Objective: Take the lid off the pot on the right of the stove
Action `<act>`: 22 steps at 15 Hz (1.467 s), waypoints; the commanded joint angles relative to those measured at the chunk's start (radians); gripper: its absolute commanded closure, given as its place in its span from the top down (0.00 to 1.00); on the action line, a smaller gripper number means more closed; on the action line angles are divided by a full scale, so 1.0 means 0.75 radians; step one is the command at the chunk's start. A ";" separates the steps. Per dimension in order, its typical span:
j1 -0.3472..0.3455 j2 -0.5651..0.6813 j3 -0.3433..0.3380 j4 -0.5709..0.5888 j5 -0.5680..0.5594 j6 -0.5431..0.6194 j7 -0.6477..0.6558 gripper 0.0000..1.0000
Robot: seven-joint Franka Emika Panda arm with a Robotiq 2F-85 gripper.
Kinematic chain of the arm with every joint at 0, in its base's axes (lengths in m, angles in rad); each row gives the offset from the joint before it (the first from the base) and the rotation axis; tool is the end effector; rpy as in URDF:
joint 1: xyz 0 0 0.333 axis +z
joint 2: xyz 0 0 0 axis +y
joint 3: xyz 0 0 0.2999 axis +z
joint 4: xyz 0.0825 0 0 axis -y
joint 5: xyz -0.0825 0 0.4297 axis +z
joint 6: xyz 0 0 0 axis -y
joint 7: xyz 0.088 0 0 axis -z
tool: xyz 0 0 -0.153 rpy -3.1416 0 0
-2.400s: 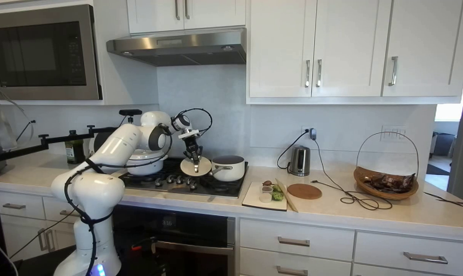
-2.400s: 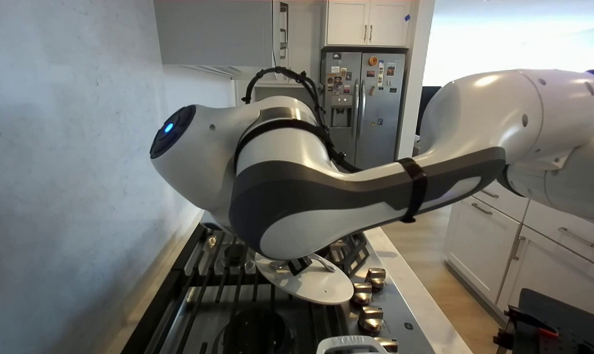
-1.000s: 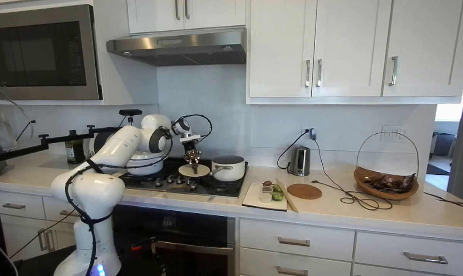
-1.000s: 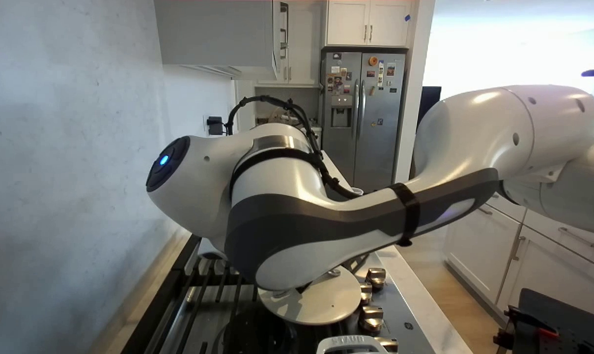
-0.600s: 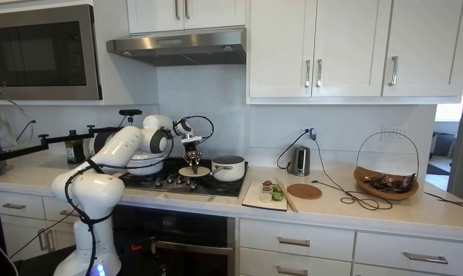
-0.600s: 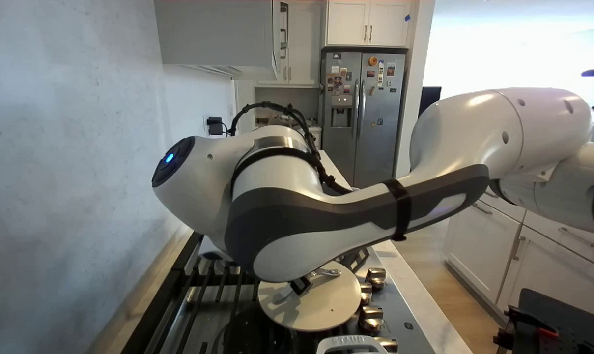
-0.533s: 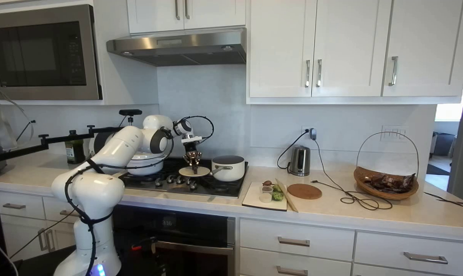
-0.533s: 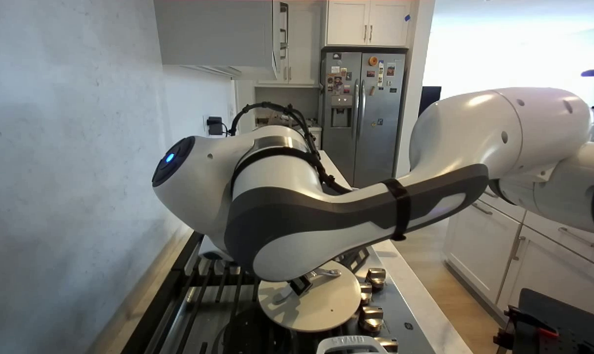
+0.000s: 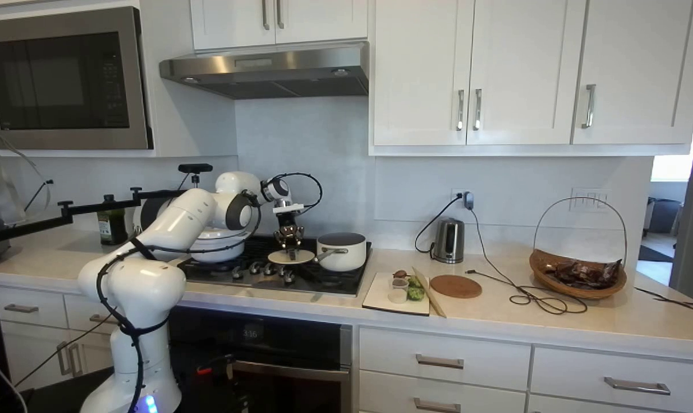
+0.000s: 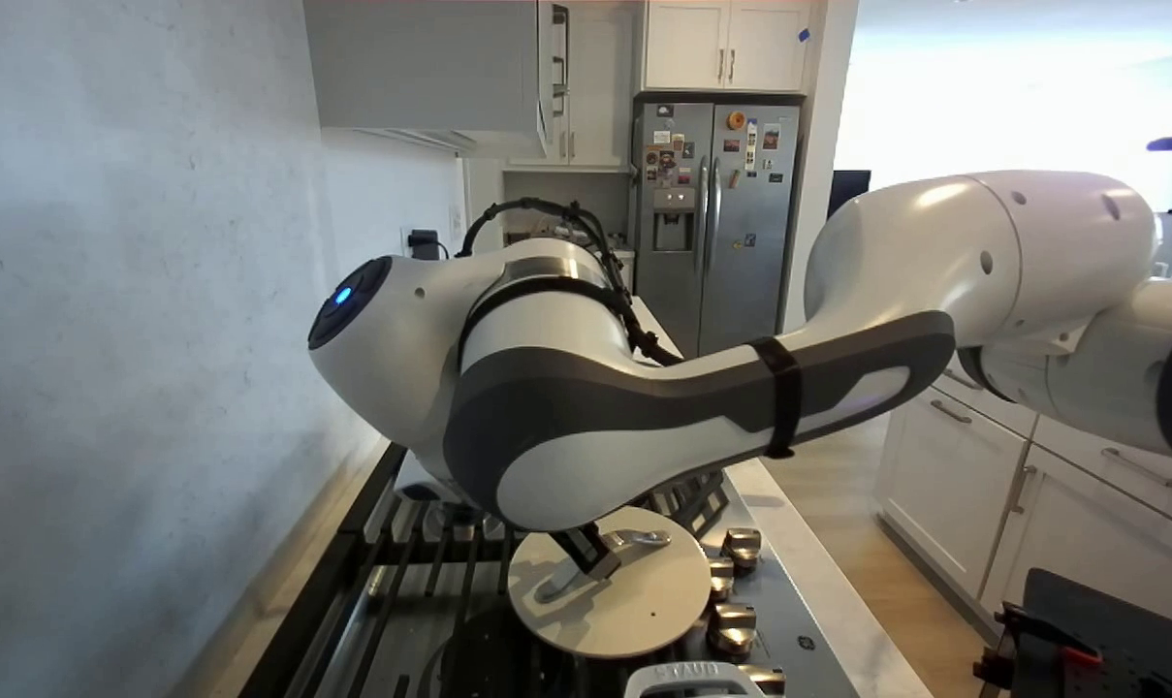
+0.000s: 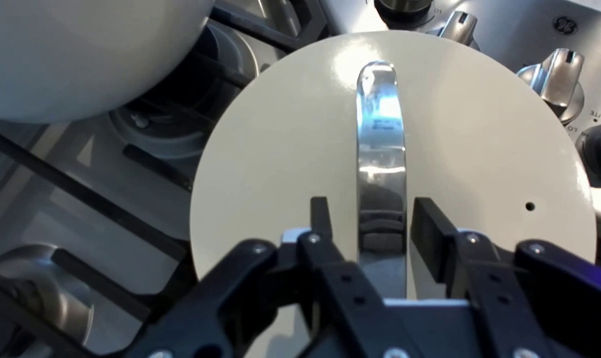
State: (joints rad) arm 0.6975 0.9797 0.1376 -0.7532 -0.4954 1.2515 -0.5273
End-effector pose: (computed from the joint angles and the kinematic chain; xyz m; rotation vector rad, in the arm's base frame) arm 0.5849 0.4647 0.2820 2.1144 1.5871 -0.5667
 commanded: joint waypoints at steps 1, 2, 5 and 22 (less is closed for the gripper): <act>-0.029 -0.015 0.013 0.039 0.034 -0.027 -0.030 0.80; -0.035 -0.017 0.013 0.049 0.039 -0.031 -0.028 0.86; -0.065 -0.035 0.020 0.096 0.062 -0.041 -0.028 1.00; -0.198 -0.107 0.078 0.474 0.371 0.101 -0.099 1.00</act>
State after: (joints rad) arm 0.5249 0.8667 0.2433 -0.4646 -0.2479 1.3560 -0.5880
